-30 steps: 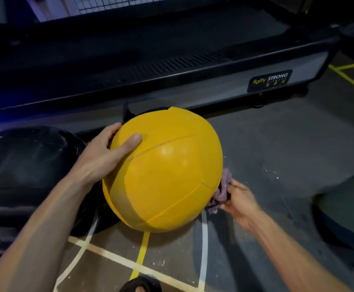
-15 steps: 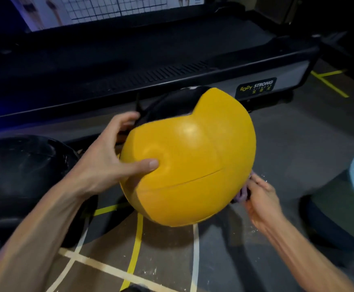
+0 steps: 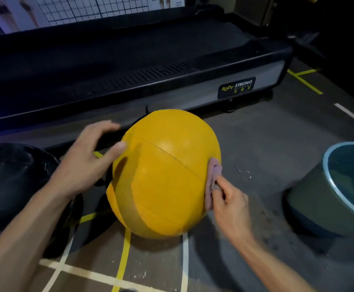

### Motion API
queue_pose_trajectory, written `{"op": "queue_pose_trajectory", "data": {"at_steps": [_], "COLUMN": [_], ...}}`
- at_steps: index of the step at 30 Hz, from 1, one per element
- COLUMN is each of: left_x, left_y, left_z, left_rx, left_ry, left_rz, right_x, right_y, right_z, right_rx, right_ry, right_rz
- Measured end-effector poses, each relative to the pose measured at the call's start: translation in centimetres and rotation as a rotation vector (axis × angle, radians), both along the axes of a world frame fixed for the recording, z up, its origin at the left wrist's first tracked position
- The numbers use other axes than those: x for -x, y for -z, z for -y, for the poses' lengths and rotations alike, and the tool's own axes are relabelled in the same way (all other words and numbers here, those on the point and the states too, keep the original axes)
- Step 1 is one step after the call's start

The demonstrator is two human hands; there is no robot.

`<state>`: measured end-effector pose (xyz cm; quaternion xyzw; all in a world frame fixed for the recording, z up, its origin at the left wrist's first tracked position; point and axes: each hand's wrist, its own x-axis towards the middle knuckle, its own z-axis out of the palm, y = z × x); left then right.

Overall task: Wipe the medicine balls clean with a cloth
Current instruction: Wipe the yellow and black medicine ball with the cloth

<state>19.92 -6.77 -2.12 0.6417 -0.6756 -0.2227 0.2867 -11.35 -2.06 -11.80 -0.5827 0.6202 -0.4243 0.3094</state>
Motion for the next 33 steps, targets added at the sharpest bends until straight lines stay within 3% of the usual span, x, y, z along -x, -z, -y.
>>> {"op": "queue_pose_trajectory", "data": {"at_steps": [2, 4, 11, 18, 20, 26, 33], "left_x": [3.0, 4.4, 2.6, 3.0, 2.8, 0.4, 0.1], "left_y": [-0.7, -0.1, 1.2, 1.6, 1.8, 2.9, -0.4], "left_z": [1.6, 1.8, 1.1, -0.3, -1.2, -5.2, -4.1], "left_rx": [-0.085, -0.142, -0.122, -0.07, -0.048, 0.012, 0.053], "left_ry": [0.132, 0.139, 0.097, 0.093, 0.103, 0.078, 0.103], "left_rz": [0.108, 0.182, 0.145, 0.162, 0.155, 0.119, 0.154], "right_x": [-1.8, -3.2, -4.0, -2.9, -3.8, -5.3, -5.9], "right_y": [0.1, 0.9, 1.7, 0.6, -0.2, -0.9, 0.7], "right_z": [-1.0, -1.7, 1.3, 6.2, 4.4, 2.5, 0.4], "right_rx": [0.05, 0.051, 0.191, -0.136, -0.053, 0.312, 0.435], "right_ry": [-0.101, -0.207, -0.302, 0.006, -0.015, -0.403, -0.435], "right_rz": [0.022, 0.036, 0.025, 0.063, 0.074, -0.133, -0.181]}}
